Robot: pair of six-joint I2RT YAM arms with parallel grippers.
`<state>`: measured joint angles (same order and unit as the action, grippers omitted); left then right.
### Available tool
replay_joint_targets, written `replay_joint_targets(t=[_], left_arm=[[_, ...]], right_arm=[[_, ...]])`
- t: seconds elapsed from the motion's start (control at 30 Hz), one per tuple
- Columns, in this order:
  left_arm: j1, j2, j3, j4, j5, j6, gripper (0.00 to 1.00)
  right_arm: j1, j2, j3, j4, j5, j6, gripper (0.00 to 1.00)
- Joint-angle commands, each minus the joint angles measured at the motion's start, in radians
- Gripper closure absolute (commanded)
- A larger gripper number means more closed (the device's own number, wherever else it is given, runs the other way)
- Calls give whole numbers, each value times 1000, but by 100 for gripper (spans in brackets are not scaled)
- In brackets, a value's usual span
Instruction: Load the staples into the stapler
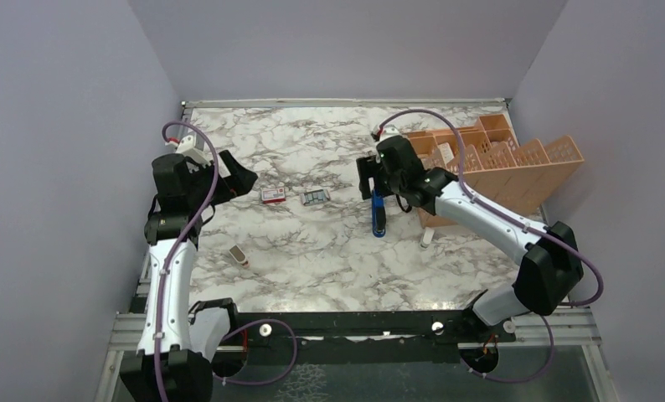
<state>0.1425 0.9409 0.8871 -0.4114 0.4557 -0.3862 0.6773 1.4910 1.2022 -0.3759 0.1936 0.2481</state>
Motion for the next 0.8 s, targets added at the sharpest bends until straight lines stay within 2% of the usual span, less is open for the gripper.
replay_joint_targets(t=[0.0, 0.2, 0.37, 0.57, 0.77], left_arm=[[0, -96, 0, -131, -73, 104, 1], [1, -138, -45, -149, 25, 68, 1], [1, -141, -90, -141, 85, 12, 1], [2, -137, -166, -29, 217, -35, 1], [-2, -102, -220, 44, 244, -71, 1]], right_arm=[[50, -17, -69, -158, 159, 132, 19], [56, 3, -149, -186, 128, 261, 33], [58, 26, -195, -145, 113, 305, 38], [59, 49, -236, -34, 52, 308, 47], [57, 104, -221, -42, 107, 335, 54]])
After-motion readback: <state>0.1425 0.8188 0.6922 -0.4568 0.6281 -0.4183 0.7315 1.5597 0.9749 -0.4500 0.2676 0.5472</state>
